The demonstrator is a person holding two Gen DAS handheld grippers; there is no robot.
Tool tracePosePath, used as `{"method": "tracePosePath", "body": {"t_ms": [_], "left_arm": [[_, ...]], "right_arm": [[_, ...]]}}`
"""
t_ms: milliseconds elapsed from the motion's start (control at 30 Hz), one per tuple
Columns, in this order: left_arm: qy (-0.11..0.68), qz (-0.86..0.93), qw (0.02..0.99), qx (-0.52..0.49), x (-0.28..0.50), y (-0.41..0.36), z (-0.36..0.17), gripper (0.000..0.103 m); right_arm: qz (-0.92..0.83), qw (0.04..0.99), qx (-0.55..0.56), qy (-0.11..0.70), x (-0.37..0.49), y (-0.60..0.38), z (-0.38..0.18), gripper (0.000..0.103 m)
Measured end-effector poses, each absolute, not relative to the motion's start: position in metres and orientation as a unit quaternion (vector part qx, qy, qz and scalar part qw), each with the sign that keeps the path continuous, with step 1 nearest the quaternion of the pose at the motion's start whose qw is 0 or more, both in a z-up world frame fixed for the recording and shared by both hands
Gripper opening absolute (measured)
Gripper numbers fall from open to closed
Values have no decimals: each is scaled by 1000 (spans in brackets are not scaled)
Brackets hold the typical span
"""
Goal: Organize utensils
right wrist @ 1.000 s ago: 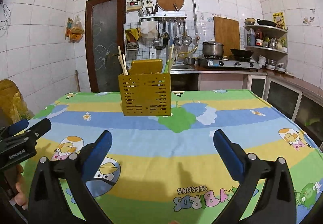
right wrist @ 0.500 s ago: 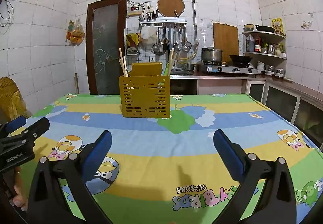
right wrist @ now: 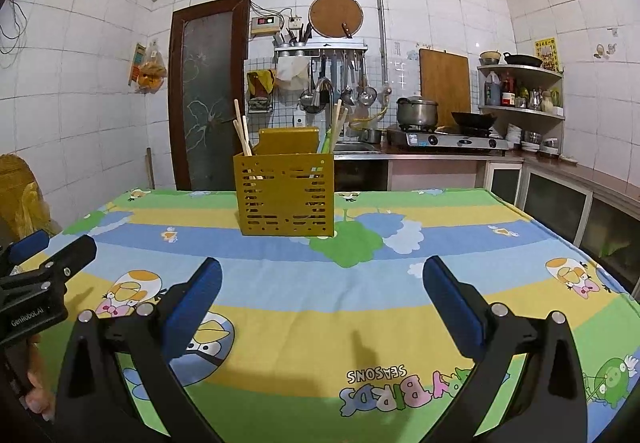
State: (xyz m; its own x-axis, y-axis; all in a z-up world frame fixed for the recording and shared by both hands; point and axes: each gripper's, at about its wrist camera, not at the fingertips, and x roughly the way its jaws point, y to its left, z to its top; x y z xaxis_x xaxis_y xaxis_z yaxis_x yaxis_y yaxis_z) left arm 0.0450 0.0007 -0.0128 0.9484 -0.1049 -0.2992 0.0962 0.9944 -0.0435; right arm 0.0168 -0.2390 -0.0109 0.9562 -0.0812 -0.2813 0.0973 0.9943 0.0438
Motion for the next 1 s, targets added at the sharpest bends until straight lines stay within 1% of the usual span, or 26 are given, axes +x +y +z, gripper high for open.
{"method": "tracePosePath", "body": {"t_ms": [1000], "left_arm": [[148,-44,988,-10,42,0,-10,98]], "right_arm": [[-46,989,28,138,13,-241,-8,98]]}}
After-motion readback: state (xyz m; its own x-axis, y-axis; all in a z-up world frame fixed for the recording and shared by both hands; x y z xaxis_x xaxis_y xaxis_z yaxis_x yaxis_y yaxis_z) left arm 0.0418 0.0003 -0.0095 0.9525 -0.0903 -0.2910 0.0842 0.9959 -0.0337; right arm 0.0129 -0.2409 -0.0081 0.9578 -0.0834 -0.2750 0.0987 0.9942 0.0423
